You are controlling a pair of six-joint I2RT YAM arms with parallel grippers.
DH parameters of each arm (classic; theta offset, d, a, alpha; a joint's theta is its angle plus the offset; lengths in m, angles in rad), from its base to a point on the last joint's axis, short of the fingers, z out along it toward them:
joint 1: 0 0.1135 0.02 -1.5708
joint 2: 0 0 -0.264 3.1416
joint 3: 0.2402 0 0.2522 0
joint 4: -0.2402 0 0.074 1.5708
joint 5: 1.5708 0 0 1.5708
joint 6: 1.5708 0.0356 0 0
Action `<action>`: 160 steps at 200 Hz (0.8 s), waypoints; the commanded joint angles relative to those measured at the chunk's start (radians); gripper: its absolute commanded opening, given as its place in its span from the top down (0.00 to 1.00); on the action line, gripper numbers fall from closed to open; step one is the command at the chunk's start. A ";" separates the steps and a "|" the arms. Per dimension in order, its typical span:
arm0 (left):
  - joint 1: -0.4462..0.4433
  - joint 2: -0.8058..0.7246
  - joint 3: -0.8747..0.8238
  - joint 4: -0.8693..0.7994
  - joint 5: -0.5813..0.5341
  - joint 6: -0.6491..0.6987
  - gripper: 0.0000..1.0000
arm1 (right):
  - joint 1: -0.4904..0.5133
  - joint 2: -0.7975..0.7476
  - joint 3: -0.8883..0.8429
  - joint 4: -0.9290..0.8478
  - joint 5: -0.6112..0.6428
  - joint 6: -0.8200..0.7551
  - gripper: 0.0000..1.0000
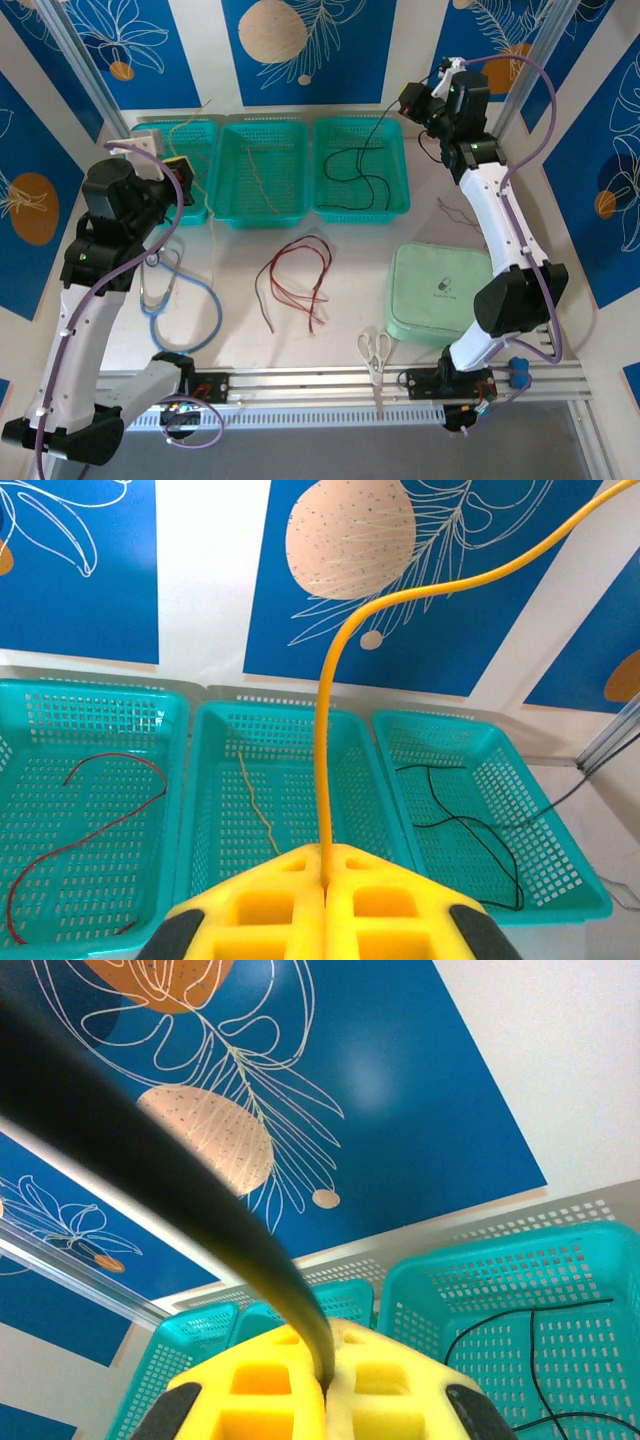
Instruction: Untangle the cables
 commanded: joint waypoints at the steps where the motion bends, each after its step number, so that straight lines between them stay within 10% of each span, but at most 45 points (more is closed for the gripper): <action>1: 0.010 -0.017 -0.001 0.048 0.019 -0.027 1.00 | 0.019 0.038 0.042 -0.005 0.014 -0.019 1.00; 160: 0.005 0.014 0.039 0.153 0.188 -0.094 1.00 | 0.131 0.798 0.569 -0.661 0.141 -0.194 0.98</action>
